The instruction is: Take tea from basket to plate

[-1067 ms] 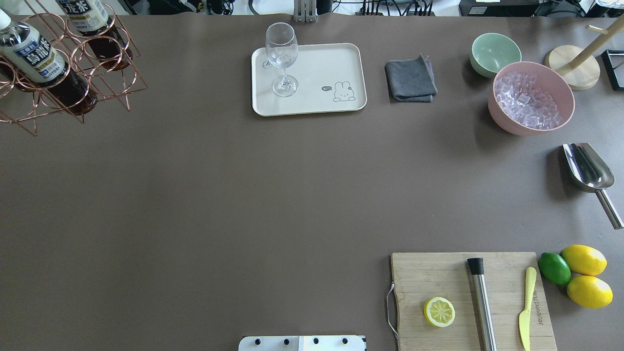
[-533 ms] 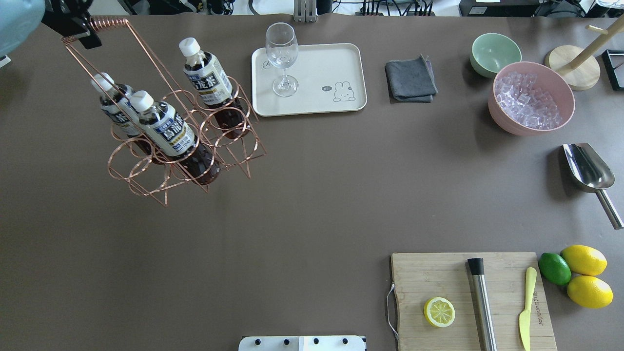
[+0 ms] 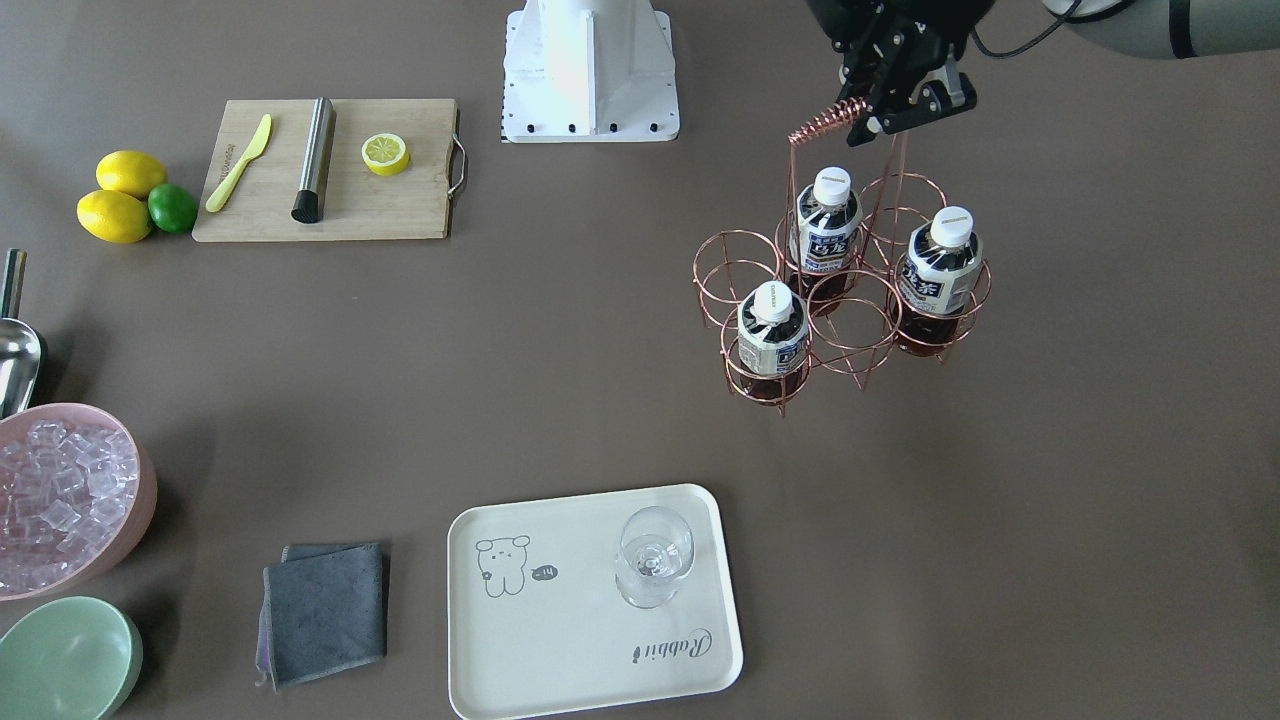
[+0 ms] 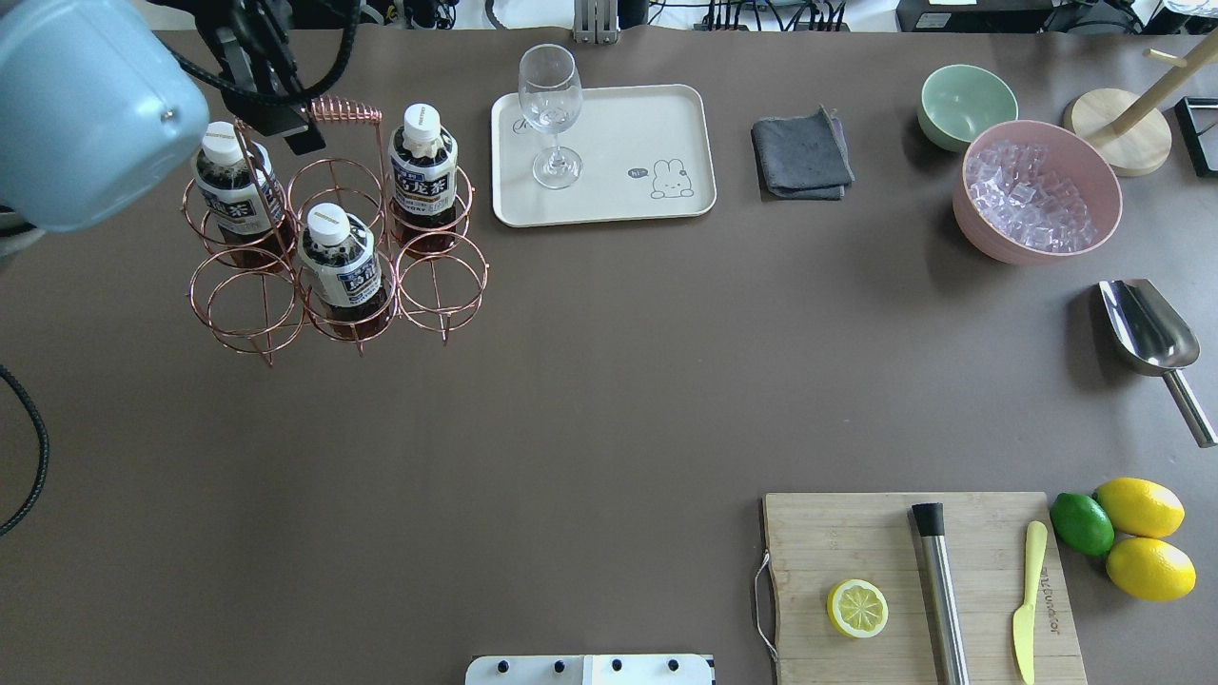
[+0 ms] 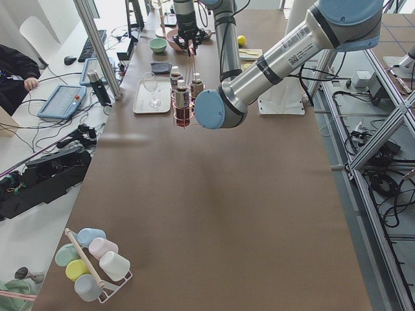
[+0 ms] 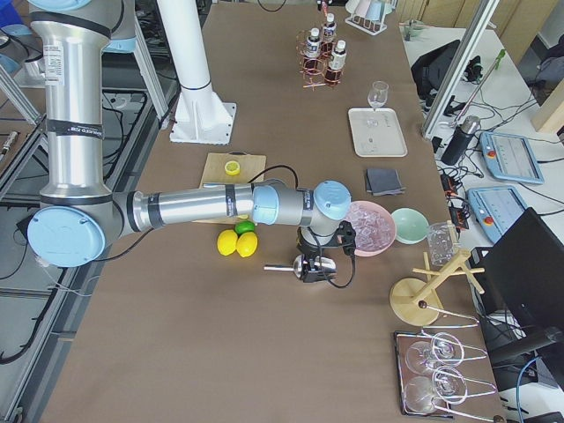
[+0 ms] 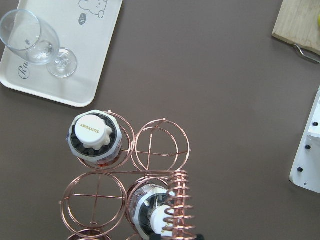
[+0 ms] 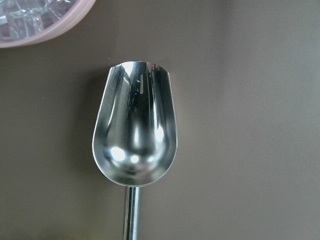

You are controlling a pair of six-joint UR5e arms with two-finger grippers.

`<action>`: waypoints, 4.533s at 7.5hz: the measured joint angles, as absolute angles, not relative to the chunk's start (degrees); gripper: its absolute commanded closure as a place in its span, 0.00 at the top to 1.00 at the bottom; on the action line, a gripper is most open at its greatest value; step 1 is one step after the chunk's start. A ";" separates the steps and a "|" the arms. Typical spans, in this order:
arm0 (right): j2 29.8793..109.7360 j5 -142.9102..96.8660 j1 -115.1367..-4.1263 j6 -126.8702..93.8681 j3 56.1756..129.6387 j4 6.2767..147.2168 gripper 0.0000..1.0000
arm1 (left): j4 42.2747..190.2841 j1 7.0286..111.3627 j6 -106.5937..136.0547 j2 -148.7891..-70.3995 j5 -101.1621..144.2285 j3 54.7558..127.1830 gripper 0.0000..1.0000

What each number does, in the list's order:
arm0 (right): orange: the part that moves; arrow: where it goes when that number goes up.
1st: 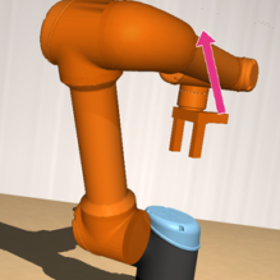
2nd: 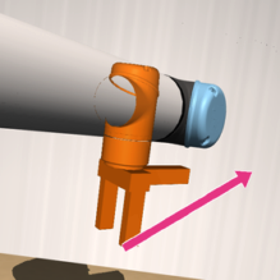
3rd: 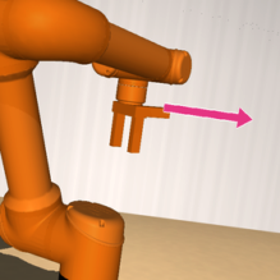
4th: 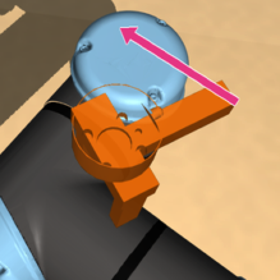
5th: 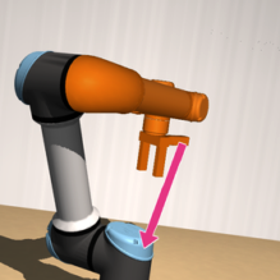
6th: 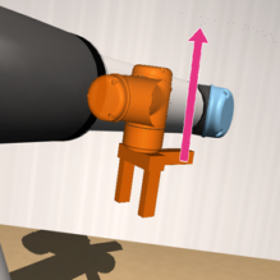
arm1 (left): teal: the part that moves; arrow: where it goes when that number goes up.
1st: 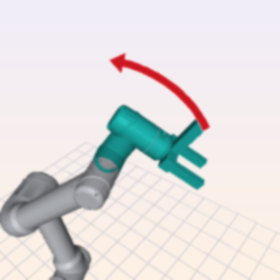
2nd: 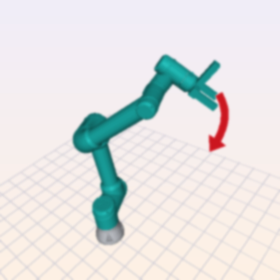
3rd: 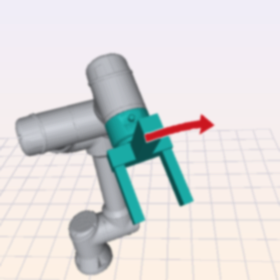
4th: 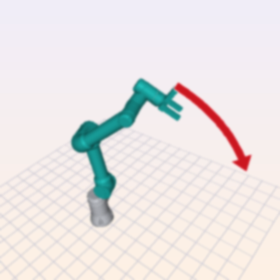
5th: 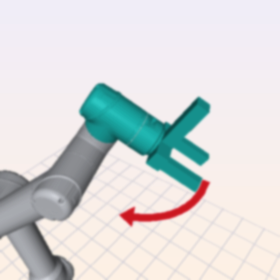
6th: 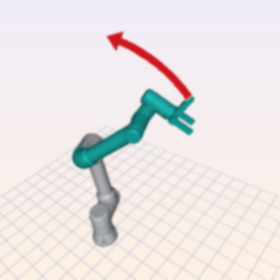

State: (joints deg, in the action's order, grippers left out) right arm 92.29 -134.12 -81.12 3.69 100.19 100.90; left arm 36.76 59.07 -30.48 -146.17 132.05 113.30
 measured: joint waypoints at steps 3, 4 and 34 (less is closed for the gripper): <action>92.30 -134.19 -81.12 3.69 100.07 100.90 1.00 | 38.94 54.01 -22.31 -145.60 132.10 113.80 0.00; 92.47 -134.16 -81.12 3.69 99.94 100.90 1.00 | 40.31 53.50 -19.68 -145.12 132.10 113.78 0.00; 61.25 -139.38 -56.77 -75.34 105.64 100.53 1.00 | 45.96 33.96 -7.81 -150.19 121.47 112.39 0.00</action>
State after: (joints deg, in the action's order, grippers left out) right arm 61.25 -139.38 -56.77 -75.34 105.64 100.53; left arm 45.96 33.96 -7.81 -150.19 121.47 112.39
